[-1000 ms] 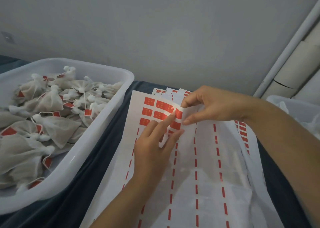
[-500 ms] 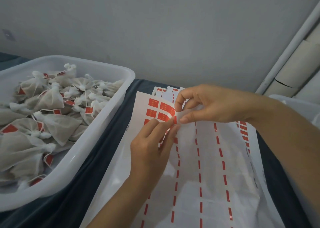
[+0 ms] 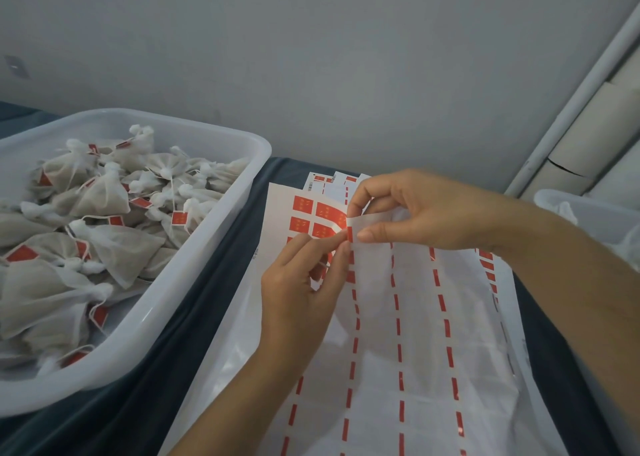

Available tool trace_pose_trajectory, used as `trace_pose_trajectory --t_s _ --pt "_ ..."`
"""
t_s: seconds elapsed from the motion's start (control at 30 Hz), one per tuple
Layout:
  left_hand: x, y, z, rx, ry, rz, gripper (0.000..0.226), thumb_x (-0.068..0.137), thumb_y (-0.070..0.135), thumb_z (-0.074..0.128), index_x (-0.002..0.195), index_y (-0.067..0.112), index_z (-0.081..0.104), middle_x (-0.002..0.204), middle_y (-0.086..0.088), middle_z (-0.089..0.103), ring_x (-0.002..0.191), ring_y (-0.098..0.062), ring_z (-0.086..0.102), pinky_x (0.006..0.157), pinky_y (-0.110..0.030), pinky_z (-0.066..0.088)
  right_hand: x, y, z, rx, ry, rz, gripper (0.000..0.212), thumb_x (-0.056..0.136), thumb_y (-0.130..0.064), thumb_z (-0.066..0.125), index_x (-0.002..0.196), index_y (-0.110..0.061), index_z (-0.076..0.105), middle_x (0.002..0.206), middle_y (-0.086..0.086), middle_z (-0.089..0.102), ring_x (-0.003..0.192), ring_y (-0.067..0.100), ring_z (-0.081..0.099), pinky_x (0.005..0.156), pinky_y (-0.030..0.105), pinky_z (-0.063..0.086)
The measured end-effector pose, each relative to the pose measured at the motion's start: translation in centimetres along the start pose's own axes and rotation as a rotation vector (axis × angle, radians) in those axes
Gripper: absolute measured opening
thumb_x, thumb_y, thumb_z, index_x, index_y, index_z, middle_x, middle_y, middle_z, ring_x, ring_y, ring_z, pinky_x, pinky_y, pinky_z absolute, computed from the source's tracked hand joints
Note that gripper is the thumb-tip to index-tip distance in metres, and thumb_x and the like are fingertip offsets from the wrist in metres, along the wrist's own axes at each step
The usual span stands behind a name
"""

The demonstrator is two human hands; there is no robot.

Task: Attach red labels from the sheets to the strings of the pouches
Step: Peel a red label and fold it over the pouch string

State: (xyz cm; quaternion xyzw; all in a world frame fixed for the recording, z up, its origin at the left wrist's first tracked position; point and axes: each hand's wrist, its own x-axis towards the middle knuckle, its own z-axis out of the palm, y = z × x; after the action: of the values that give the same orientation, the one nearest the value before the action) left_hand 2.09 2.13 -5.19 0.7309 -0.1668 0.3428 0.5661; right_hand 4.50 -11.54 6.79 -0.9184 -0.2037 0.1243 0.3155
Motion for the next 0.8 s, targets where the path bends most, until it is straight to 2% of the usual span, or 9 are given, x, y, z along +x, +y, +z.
trace_pose_trajectory --t_s 0.17,0.27,0.4,0.53,0.6,0.73,0.8 --pt "0.01 0.01 -0.08 0.013 0.008 -0.004 0.018 0.079 0.021 0.061 0.093 0.012 0.068 0.08 0.012 0.057 0.063 0.001 0.054 0.068 0.0 0.045 -0.21 0.02 -0.25 0.032 -0.005 0.02 0.01 0.084 -0.028 0.065 0.082 -0.035 0.057 0.087 -0.027 0.063 0.077 -0.01 0.063 0.057 0.001 0.047" --pt "0.08 0.11 -0.15 -0.007 0.013 -0.021 0.016 0.08 0.023 0.06 0.094 0.018 0.065 0.08 0.011 0.058 0.064 -0.005 0.056 0.069 -0.001 0.045 -0.32 0.01 -0.33 0.033 0.006 0.021 0.009 0.085 -0.028 0.064 0.084 -0.033 0.057 0.092 -0.023 0.065 0.086 -0.001 0.064 0.064 0.006 0.051" --pt "0.13 0.16 -0.14 0.012 0.014 -0.004 0.019 0.077 0.025 0.063 0.094 0.019 0.063 0.078 0.01 0.056 0.062 -0.003 0.052 0.066 -0.003 0.046 -0.31 -0.17 -0.26 0.02 0.003 0.017 0.009 0.085 -0.027 0.064 0.084 -0.033 0.057 0.089 -0.025 0.063 0.084 -0.001 0.063 0.06 0.001 0.048" --pt "0.13 0.08 -0.19 -0.011 0.01 -0.017 0.016 0.077 0.021 0.063 0.093 0.017 0.064 0.081 0.009 0.058 0.068 -0.004 0.057 0.069 -0.001 0.045 -0.32 -0.31 -0.22 0.026 -0.011 0.022 0.011 0.085 -0.027 0.065 0.082 -0.035 0.056 0.084 -0.028 0.06 0.073 -0.01 0.062 0.054 0.0 0.044" --pt "0.17 0.14 -0.24 -0.029 0.005 -0.02 0.015 0.078 0.02 0.062 0.093 0.02 0.061 0.082 0.01 0.059 0.069 -0.002 0.057 0.07 0.001 0.044 -0.33 -0.24 -0.29 0.036 -0.014 0.03 0.011 0.085 -0.027 0.065 0.083 -0.035 0.057 0.084 -0.027 0.062 0.075 -0.013 0.062 0.054 0.0 0.045" --pt "0.17 0.13 -0.3 -0.027 0.015 -0.02 0.015 0.079 0.022 0.061 0.093 0.021 0.061 0.082 0.01 0.059 0.068 0.0 0.056 0.069 -0.001 0.044 -0.37 -0.11 -0.38 0.025 -0.015 0.029 0.011 0.085 -0.027 0.064 0.084 -0.034 0.057 0.086 -0.026 0.063 0.079 -0.007 0.063 0.057 0.0 0.046" --pt "0.1 0.05 -0.27 0.009 0.029 -0.004 0.016 0.078 0.022 0.063 0.092 0.016 0.065 0.082 0.008 0.059 0.064 -0.004 0.056 0.069 -0.003 0.047 -0.32 -0.03 -0.33 0.004 -0.016 0.026 0.011 0.085 -0.027 0.064 0.084 -0.035 0.056 0.086 -0.028 0.061 0.078 -0.005 0.062 0.055 -0.002 0.044"
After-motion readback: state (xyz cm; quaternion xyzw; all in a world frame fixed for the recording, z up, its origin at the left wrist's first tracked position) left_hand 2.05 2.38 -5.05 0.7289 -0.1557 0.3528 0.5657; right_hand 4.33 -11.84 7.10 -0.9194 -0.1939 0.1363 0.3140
